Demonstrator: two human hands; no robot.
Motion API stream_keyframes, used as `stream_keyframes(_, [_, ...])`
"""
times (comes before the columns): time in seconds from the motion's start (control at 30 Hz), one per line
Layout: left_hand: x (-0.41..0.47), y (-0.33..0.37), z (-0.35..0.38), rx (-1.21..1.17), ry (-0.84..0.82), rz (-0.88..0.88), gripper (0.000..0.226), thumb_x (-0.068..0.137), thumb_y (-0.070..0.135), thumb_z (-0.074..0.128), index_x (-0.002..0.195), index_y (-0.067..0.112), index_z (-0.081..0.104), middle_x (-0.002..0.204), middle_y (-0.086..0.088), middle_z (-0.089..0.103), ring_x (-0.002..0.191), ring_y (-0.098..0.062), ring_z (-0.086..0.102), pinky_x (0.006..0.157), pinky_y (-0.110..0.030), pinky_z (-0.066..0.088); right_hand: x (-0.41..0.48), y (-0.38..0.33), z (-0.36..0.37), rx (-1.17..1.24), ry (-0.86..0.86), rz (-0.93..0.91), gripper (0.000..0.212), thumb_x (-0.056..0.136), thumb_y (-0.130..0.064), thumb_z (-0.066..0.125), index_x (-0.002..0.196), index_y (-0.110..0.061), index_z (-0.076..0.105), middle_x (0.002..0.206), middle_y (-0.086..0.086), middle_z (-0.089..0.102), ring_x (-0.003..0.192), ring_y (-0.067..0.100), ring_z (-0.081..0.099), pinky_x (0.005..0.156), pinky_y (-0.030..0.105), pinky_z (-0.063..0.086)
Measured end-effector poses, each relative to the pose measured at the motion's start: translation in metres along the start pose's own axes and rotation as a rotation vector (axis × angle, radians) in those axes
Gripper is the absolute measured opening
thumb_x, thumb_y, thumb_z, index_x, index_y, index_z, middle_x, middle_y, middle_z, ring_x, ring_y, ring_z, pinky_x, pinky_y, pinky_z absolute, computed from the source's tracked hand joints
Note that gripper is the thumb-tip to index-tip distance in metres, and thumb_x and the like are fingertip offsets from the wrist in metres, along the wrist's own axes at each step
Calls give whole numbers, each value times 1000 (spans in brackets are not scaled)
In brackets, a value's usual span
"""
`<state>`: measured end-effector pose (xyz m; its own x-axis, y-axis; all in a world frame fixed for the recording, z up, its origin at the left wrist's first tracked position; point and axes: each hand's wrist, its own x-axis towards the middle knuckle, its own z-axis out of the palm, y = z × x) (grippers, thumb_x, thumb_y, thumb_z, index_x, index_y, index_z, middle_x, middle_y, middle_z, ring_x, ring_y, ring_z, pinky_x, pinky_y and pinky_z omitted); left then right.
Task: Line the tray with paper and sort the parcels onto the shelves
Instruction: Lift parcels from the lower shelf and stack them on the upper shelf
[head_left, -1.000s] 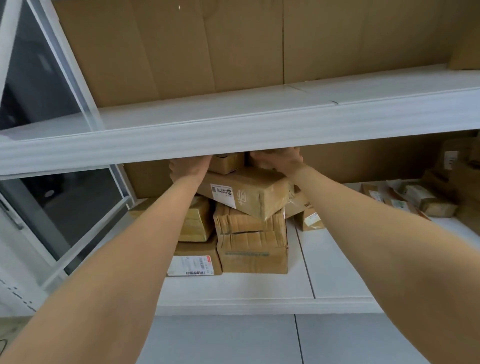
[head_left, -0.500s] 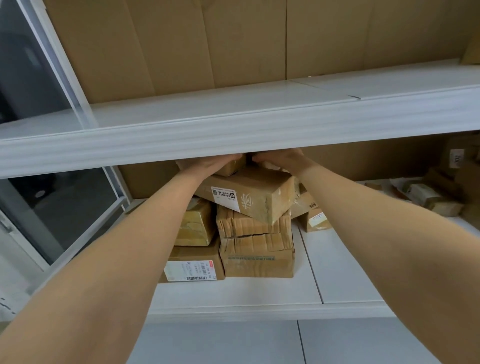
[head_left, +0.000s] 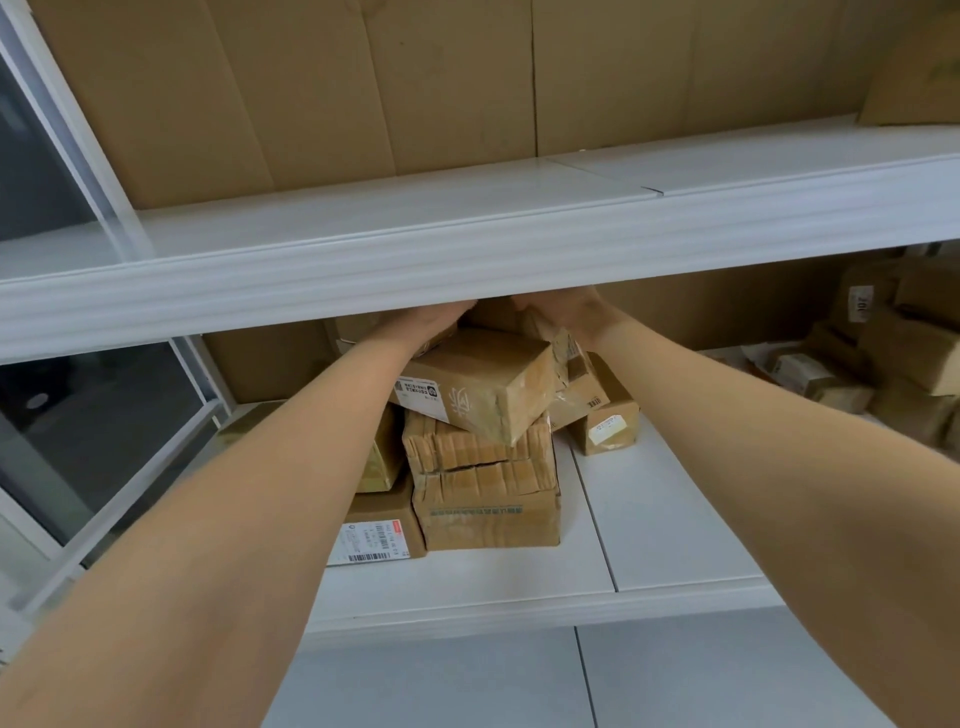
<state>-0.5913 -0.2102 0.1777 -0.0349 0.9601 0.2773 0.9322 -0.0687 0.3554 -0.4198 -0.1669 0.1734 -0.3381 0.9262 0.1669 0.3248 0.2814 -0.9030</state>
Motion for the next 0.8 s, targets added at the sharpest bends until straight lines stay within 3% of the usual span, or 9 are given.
stream_keyframes(0.07, [6, -3, 6, -177, 10, -64, 22, 90, 46, 55, 76, 31, 50, 81, 12, 57, 90, -18, 54, 82, -25, 47, -8, 4, -7, 46, 2, 2, 35, 91, -3, 58, 64, -22, 46, 68, -11, 48, 60, 0, 43, 51, 7, 39])
stream_keyframes(0.13, [7, -7, 6, -206, 33, -148, 36, 81, 65, 58, 75, 32, 44, 81, 12, 43, 97, -13, 51, 94, -26, 35, -12, 7, -11, 123, 11, 16, 29, 90, -5, 61, 72, -24, 49, 73, -13, 52, 66, 0, 47, 47, 4, 41])
stream_keyframes(0.2, [1, 2, 1, -349, 53, -221, 39, 90, 59, 50, 70, 35, 27, 74, 15, 24, 74, -2, 34, 89, -25, 20, -17, 4, -14, 112, 50, 15, 33, 86, 3, 57, 62, -19, 51, 52, -17, 54, 55, -1, 51, 41, 6, 37])
stream_keyframes(0.27, [-6, 14, -2, -329, 49, -188, 34, 98, 43, 44, 69, 33, 30, 72, 16, 29, 66, 2, 27, 83, -20, 29, -19, 1, -18, 106, 62, -24, 37, 83, 8, 51, 54, -14, 49, 38, -16, 49, 39, -3, 47, 38, 7, 33])
stream_keyframes(0.37, [-11, 24, 1, -446, 71, -215, 29, 100, 21, 45, 71, 26, 44, 72, 11, 47, 69, -2, 45, 60, -7, 41, -26, 5, -25, 176, 112, -35, 37, 81, 12, 53, 57, -16, 50, 48, -15, 53, 49, 1, 47, 46, 10, 36])
stream_keyframes(0.5, [-15, 17, 0, -362, 125, -276, 13, 99, 25, 48, 87, 23, 54, 90, 10, 50, 101, -16, 47, 88, -20, 37, -37, 12, -36, 312, 228, -3, 31, 79, 11, 54, 60, -13, 54, 60, -9, 58, 63, 3, 53, 55, 11, 44])
stream_keyframes(0.57, [-15, 13, 1, -311, 108, -285, 19, 97, 24, 50, 112, 15, 58, 109, 0, 56, 113, -21, 48, 91, -26, 34, -42, 14, -41, 352, 268, 32, 25, 80, 5, 57, 68, -17, 56, 76, -5, 58, 79, 10, 54, 69, 19, 48])
stream_keyframes(0.73, [-26, 23, -1, -136, 47, -311, 18, 97, 15, 48, 79, 11, 46, 81, 1, 45, 87, -18, 45, 75, -26, 35, -52, 27, -61, 520, 371, 174, 42, 85, -11, 60, 126, -17, 52, 112, 3, 56, 96, 19, 54, 76, 30, 47])
stream_keyframes(0.8, [-27, 25, -1, -70, 55, -298, 11, 95, 13, 50, 85, 11, 49, 84, -3, 46, 88, -20, 48, 79, -30, 39, -59, 32, -69, 568, 405, 236, 49, 89, -20, 59, 135, -18, 44, 117, 5, 54, 100, 22, 52, 77, 33, 47])
